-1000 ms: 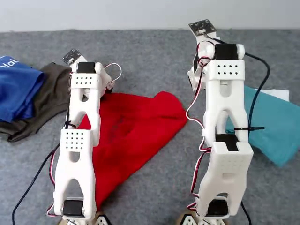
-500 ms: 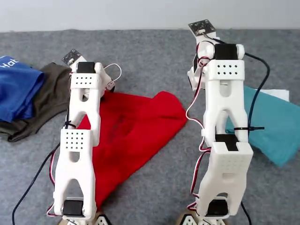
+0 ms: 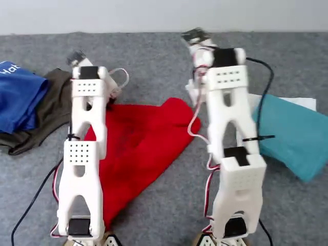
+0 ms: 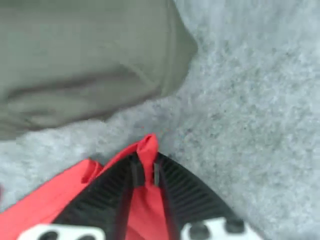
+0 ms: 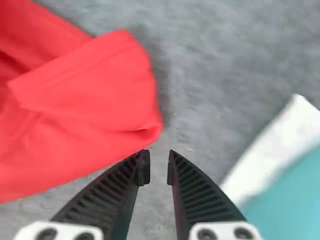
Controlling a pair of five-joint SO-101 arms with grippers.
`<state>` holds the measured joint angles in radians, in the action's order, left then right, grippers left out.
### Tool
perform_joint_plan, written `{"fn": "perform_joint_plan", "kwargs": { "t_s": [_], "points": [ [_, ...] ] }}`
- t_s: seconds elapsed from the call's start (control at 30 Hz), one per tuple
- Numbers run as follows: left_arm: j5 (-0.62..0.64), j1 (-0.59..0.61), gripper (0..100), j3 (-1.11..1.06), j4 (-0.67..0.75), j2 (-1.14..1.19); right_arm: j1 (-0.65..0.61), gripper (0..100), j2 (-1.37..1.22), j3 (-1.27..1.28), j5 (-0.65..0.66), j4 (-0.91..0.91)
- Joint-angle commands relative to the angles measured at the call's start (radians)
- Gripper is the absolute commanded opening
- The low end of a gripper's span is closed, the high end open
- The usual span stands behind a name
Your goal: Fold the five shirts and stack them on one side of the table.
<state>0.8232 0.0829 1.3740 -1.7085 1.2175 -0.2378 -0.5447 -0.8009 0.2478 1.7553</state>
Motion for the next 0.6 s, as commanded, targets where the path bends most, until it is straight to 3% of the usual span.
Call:
{"fn": "perform_joint_plan", "kwargs": {
  "t_s": [0.0, 0.2, 0.33, 0.57],
  "points": [
    [-0.018, 0.032, 1, 0.197, -0.049, -0.017, -0.147, 7.8, 0.035, -0.032, -0.126, 0.038],
    [-0.014, 0.048, 1, 0.278, -0.044, -0.014, -0.4, 16.0, -0.058, -0.037, -0.19, -0.047],
    [-0.014, 0.058, 1, 0.277, -0.044, -0.009, -0.487, 2.2, -0.14, -0.043, -0.184, -0.091],
    [-0.014, 0.048, 1, 0.275, -0.044, -0.006, -0.529, 0.9, -0.255, -0.038, -0.189, -0.071]
  ]
}}
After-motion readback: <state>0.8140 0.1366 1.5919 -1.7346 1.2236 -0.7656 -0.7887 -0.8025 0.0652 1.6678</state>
